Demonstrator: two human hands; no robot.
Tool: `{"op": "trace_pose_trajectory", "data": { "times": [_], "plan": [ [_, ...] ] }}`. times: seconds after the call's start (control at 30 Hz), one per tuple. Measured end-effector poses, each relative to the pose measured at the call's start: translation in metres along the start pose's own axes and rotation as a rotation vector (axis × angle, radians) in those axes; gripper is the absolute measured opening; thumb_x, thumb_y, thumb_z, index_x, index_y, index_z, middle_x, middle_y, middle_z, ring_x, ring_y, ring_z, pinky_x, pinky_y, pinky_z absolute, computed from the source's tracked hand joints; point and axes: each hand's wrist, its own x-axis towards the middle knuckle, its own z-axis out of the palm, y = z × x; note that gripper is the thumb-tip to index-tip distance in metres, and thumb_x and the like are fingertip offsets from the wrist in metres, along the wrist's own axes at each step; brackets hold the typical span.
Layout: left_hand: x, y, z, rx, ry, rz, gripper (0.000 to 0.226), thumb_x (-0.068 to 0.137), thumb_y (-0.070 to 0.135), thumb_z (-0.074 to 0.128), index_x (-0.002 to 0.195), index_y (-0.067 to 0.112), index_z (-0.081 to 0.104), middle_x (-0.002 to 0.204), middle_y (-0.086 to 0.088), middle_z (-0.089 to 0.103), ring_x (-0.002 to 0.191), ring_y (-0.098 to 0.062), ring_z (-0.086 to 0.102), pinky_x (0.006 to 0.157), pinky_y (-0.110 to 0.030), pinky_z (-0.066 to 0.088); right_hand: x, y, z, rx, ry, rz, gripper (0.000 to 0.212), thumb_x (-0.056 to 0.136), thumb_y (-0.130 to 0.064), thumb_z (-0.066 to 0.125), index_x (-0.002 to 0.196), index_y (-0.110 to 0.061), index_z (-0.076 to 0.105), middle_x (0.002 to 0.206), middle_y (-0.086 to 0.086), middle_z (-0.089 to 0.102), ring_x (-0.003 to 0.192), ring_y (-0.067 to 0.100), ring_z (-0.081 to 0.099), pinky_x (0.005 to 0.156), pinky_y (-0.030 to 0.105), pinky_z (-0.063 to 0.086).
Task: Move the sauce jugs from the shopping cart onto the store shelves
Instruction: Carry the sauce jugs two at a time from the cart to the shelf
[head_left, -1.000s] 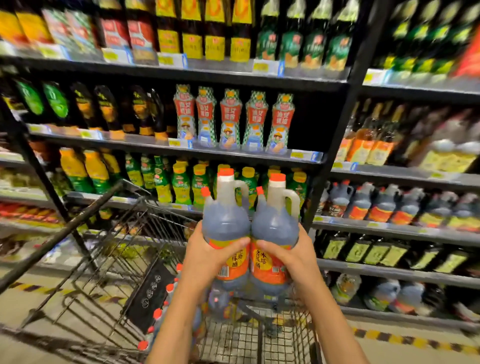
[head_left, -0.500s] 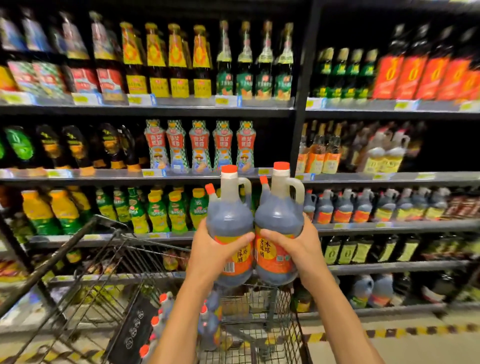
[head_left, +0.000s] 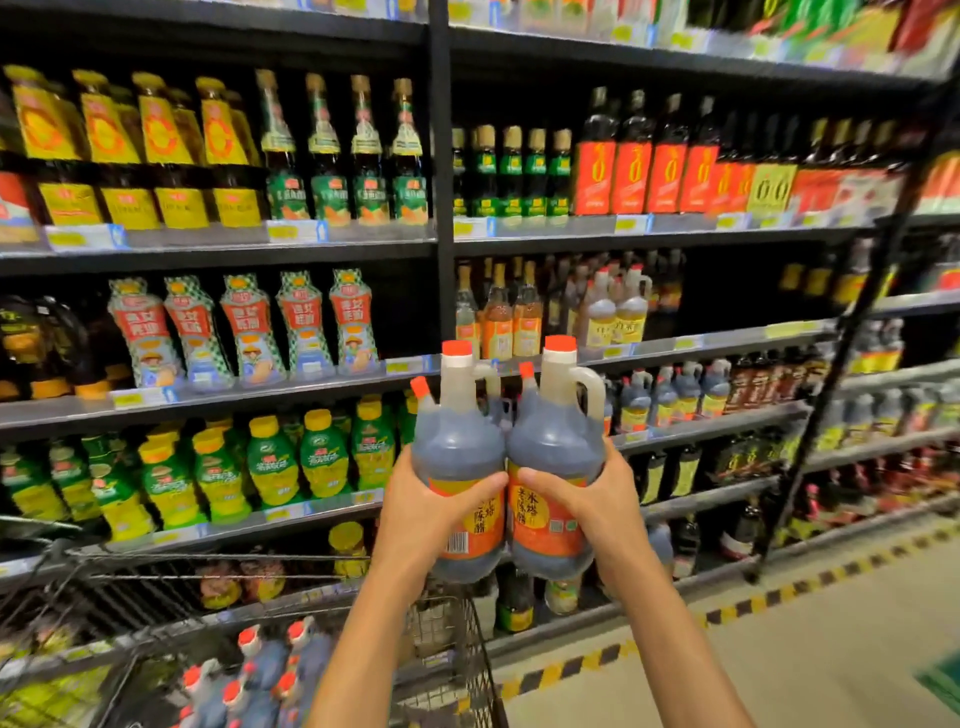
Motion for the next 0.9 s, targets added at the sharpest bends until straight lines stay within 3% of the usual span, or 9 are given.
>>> {"op": "trace_pose_trajectory", "data": {
  "times": [0.1,0.2,0.3,0.43,0.57,0.63,0.73,0.9],
  "plan": [
    [0.002,0.002,0.046,-0.012,-0.032,-0.008,0.088,0.029,0.07,0.087,0.106,0.043,0.056,0.101,0.022,0.069,0.082,0.008,0.068,0.057,-0.014,0.054,0.008,-0.004,-0.044,-0.013,0.045,0.004,0.076,0.05,-0.037,0.089,0.119,-0.027,0.06,0.109,-0.01,0.072,0.089,0.001,0.071,0.064,0.02,0.058],
    [0.004,0.005,0.095,-0.021,-0.071,-0.011,0.091,0.027,0.072,0.087,0.108,0.042,0.057,0.104,0.02,0.07,0.086,0.005,0.069,0.064,-0.019,0.055,0.017,-0.008,-0.092,-0.002,0.077,0.017,0.076,0.051,-0.035,0.09,0.121,-0.026,0.061,0.109,-0.007,0.074,0.094,0.011,0.073,0.072,0.031,0.061],
    [0.005,0.007,0.143,-0.031,-0.114,-0.01,0.089,0.033,0.065,0.088,0.113,0.039,0.058,0.106,0.018,0.07,0.089,0.002,0.069,0.069,-0.023,0.056,0.026,-0.012,-0.138,0.023,0.112,0.016,0.068,0.049,-0.034,0.09,0.112,-0.032,0.063,0.099,-0.012,0.076,0.087,0.009,0.074,0.063,0.023,0.059],
    [0.01,0.01,0.201,-0.018,-0.175,0.009,0.075,0.041,0.057,0.088,0.108,0.041,0.058,0.103,0.021,0.069,0.087,0.007,0.067,0.067,-0.017,0.053,0.037,-0.009,-0.191,0.028,0.162,0.051,0.078,0.051,-0.033,0.091,0.123,-0.025,0.06,0.108,-0.004,0.075,0.092,0.016,0.074,0.071,0.035,0.062],
    [0.022,0.01,0.257,-0.018,-0.22,0.003,0.076,0.037,0.058,0.087,0.104,0.039,0.058,0.1,0.021,0.068,0.082,0.012,0.066,0.062,-0.013,0.052,0.053,-0.002,-0.24,0.033,0.252,0.056,0.08,0.049,-0.033,0.098,0.12,-0.025,0.062,0.107,-0.003,0.075,0.088,0.015,0.075,0.064,0.026,0.06],
    [0.031,0.006,0.283,-0.015,-0.244,0.003,0.078,0.036,0.057,0.087,0.106,0.038,0.058,0.101,0.022,0.067,0.081,0.014,0.065,0.059,-0.01,0.051,0.063,0.003,-0.262,0.024,0.285,0.07,0.085,0.046,-0.038,0.096,0.122,-0.024,0.061,0.109,-0.002,0.075,0.091,0.018,0.075,0.068,0.034,0.061],
    [0.048,-0.003,0.322,-0.024,-0.299,-0.009,0.086,0.041,0.054,0.089,0.118,0.033,0.058,0.107,0.019,0.069,0.087,0.008,0.067,0.067,-0.017,0.053,0.083,0.014,-0.292,0.006,0.337,0.084,0.091,0.044,-0.044,0.093,0.126,-0.023,0.059,0.115,0.0,0.072,0.097,0.022,0.073,0.078,0.046,0.061],
    [0.092,-0.026,0.402,-0.075,-0.357,-0.035,0.074,0.047,0.043,0.09,0.114,0.032,0.06,0.103,0.02,0.072,0.09,0.004,0.069,0.065,-0.014,0.055,0.133,0.036,-0.349,-0.049,0.407,0.079,0.091,0.044,-0.045,0.094,0.126,-0.024,0.06,0.116,-0.001,0.072,0.1,0.022,0.073,0.081,0.047,0.06]
  ]
}}
